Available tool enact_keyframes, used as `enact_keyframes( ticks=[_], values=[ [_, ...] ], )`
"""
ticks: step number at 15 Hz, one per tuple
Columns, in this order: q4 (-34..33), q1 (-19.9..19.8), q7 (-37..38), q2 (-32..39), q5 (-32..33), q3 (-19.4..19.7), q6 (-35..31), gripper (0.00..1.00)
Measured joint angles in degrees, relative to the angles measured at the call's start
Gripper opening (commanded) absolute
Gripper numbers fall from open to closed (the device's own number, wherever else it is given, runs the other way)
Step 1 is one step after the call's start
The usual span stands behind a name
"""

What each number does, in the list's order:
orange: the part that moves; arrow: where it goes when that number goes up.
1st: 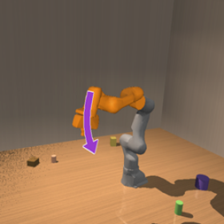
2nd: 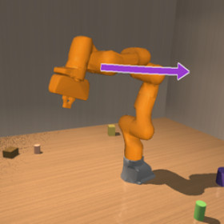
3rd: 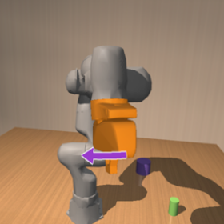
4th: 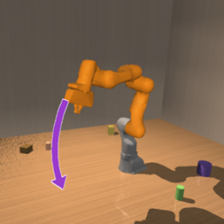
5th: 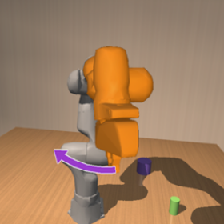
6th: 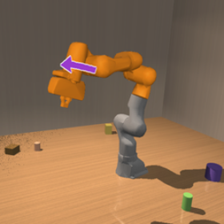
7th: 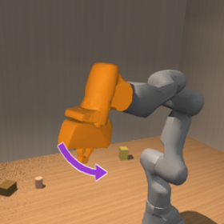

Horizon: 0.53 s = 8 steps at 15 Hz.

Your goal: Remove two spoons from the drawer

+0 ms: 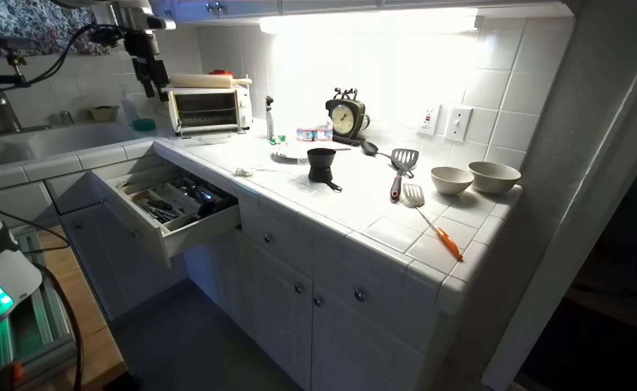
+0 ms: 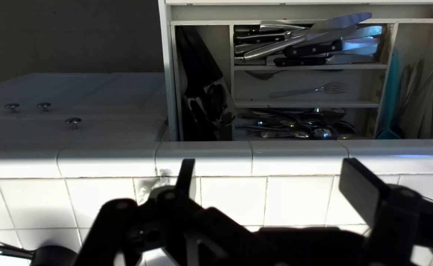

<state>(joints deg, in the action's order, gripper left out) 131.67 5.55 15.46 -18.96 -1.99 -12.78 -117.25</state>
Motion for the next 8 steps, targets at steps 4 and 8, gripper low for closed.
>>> enact_keyframes(
  ticks=[4,8],
  values=[
    [0.0,0.0,1.1,0.1,0.1,0.0,0.4,1.0],
    [0.2,0.1,11.6,1.8,2.2,-2.9,0.5,1.0]
  ],
)
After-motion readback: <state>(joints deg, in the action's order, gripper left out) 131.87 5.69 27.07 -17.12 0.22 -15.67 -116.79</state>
